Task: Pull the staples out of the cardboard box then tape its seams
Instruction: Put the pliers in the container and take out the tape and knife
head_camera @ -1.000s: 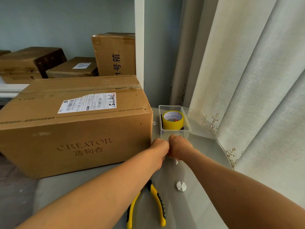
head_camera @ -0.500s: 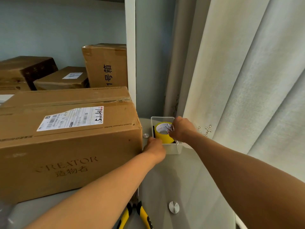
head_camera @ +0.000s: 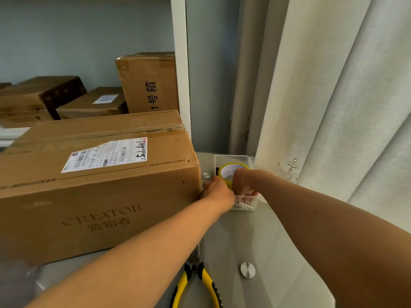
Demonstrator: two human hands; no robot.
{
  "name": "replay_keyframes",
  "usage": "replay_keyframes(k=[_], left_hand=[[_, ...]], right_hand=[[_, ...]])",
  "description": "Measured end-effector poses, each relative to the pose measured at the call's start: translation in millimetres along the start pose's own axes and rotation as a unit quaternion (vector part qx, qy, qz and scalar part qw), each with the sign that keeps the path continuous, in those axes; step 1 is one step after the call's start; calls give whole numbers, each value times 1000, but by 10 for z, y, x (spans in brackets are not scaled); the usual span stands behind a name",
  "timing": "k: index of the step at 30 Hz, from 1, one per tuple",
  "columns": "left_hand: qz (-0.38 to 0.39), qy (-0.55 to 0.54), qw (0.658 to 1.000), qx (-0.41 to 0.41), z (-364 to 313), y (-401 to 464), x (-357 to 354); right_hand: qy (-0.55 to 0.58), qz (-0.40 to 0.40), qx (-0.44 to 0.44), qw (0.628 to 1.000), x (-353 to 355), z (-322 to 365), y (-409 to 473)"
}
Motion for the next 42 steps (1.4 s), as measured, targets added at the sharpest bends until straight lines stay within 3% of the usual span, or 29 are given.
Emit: replay_keyframes(k=[4, 7, 10, 12, 13, 15, 17, 19, 21, 24, 27, 30, 33, 36, 42], left_hand=[[-5, -9, 1000, -16, 22, -7, 5], [15, -37, 999, -24, 52, -50, -15], [35, -58, 997, -38, 85, -182, -10], [40, -59, 997, -42, 112, -245, 3], [38, -53, 997, -43, 172, -341, 17], [34, -34, 998, -45, 233, -396, 26], [45, 5, 998, -36, 409, -574, -10], [39, 46, 998, -22, 564, -631, -21], [34, 68, 997, -8, 717, -673, 4], [73, 82, 993, 32, 974, -768, -51], [90, 68, 994, 12, 980, -881, -108], [44, 56, 995, -63, 615, -906, 16], [-27, -16, 991, -131, 130, -842, 312], [-68, -44, 986, -144, -188, -650, 481], [-83, 66, 984, -142, -398, -145, 225]], right_hand=[[26, 20, 2, 999, -63, 7, 48], [-4, -138, 60, 989, 236, 119, -24], [17, -326, 4, 945, 441, -8, -417], [20, -366, -6, 930, 460, 22, -638], [23, -322, -3, 946, 348, 77, -707], [60, -149, 11, 987, 19, 201, -704], [118, 30, 14, 992, -502, 378, -890], [122, 119, 28, 985, -840, 575, -1034], [139, 134, 46, 980, -1113, 790, -1068], [145, 76, 49, 985, -1307, 1020, -1029], [96, 15, 61, 993, -1170, 1019, -1036], [89, -2, 35, 995, -923, 780, -1148], [134, -86, 11, 987, -460, 460, -1319], [146, -174, -5, 974, -4, 146, -1458], [101, -298, -37, 948, 416, -272, -1338]])
Point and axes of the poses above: each hand's wrist, its own y-axis towards the middle knuckle, its own x-axis out of the back of the hand, z = x × y, the point moved 9 cm from there along y, towards the middle knuckle, and after that the axes turned 15 degrees about x, right-handed, at the moved point
